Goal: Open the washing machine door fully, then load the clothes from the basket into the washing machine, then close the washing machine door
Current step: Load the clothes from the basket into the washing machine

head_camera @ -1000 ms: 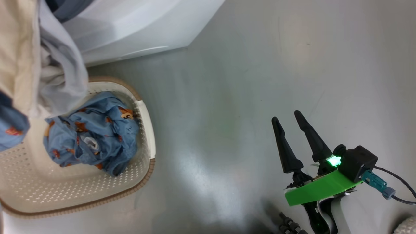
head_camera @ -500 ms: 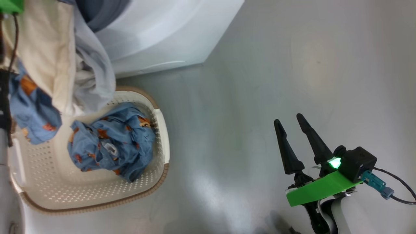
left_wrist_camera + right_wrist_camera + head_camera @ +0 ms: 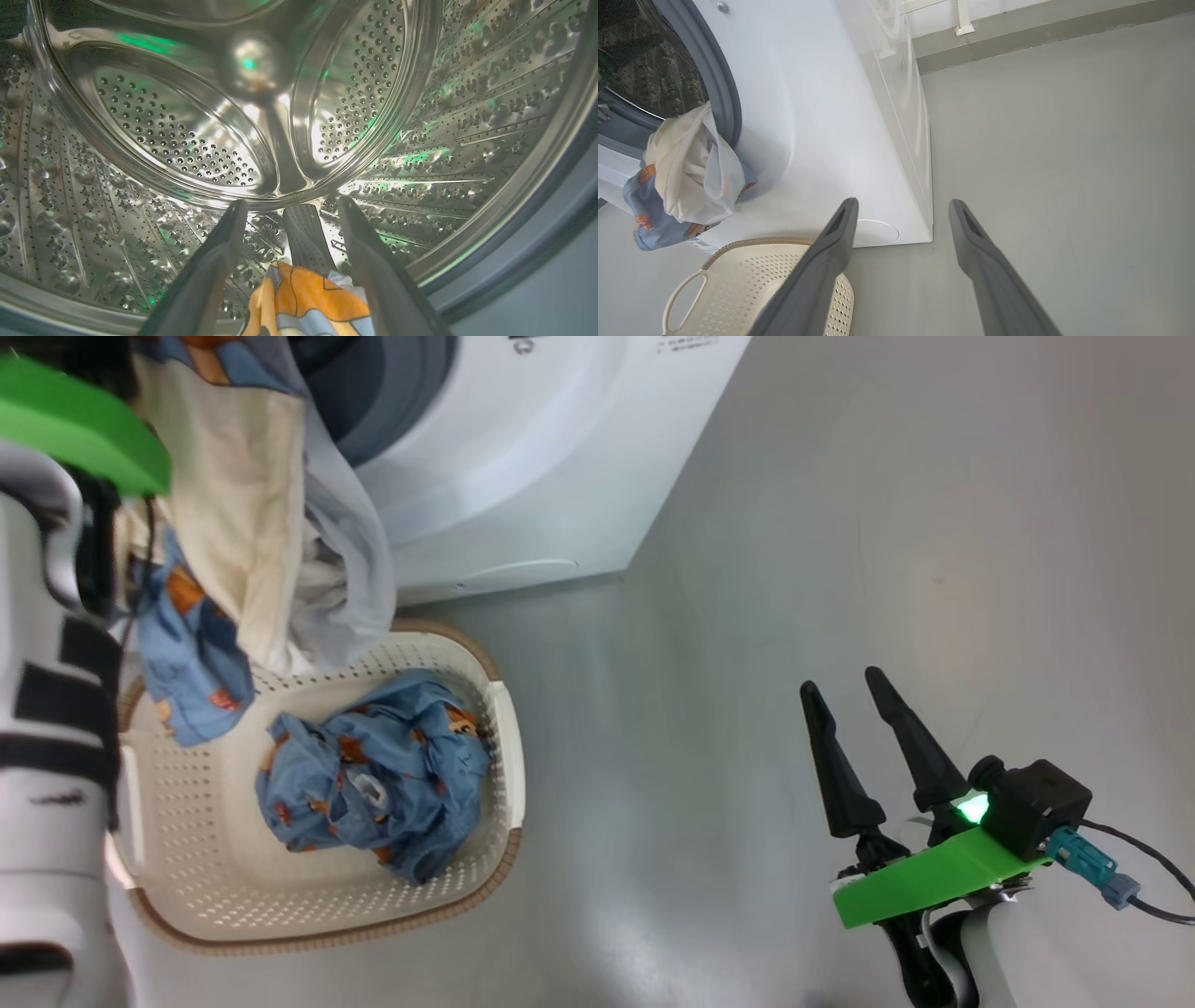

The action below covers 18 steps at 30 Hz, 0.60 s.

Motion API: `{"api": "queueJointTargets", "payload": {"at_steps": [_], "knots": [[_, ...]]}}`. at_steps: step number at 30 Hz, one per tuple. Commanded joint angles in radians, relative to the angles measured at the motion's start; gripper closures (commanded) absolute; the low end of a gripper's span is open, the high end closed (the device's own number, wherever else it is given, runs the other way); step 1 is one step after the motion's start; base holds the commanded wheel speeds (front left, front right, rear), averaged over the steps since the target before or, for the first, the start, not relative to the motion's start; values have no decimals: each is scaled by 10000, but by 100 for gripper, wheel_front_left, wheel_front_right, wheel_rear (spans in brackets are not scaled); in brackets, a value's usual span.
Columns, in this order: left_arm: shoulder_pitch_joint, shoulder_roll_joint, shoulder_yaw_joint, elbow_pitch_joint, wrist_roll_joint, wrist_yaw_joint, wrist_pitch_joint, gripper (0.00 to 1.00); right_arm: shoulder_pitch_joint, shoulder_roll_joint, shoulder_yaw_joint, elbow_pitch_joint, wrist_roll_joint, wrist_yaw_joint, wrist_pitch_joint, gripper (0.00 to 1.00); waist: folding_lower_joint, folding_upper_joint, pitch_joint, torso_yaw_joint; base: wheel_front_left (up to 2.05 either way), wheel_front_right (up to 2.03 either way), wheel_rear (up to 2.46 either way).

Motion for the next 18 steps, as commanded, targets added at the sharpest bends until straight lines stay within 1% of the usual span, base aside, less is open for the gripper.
{"api": "queueJointTargets", "payload": {"at_steps": [1,10,18], "knots": [[298,366,198,-347,-93,-58,-51,0,239,-10,145,-180,-150,27,-49,0,0,0,-260,174,0,0,0],[1979,209,562,-1516,-375,-182,-51,0,455,-10,-166,-331,-398,27,-49,0,0,0,-815,424,0,0,0],[4046,-26,1003,-3319,-451,-212,-51,0,598,-10,-353,-539,-425,27,-49,0,0,0,-948,650,0,0,0]]}}
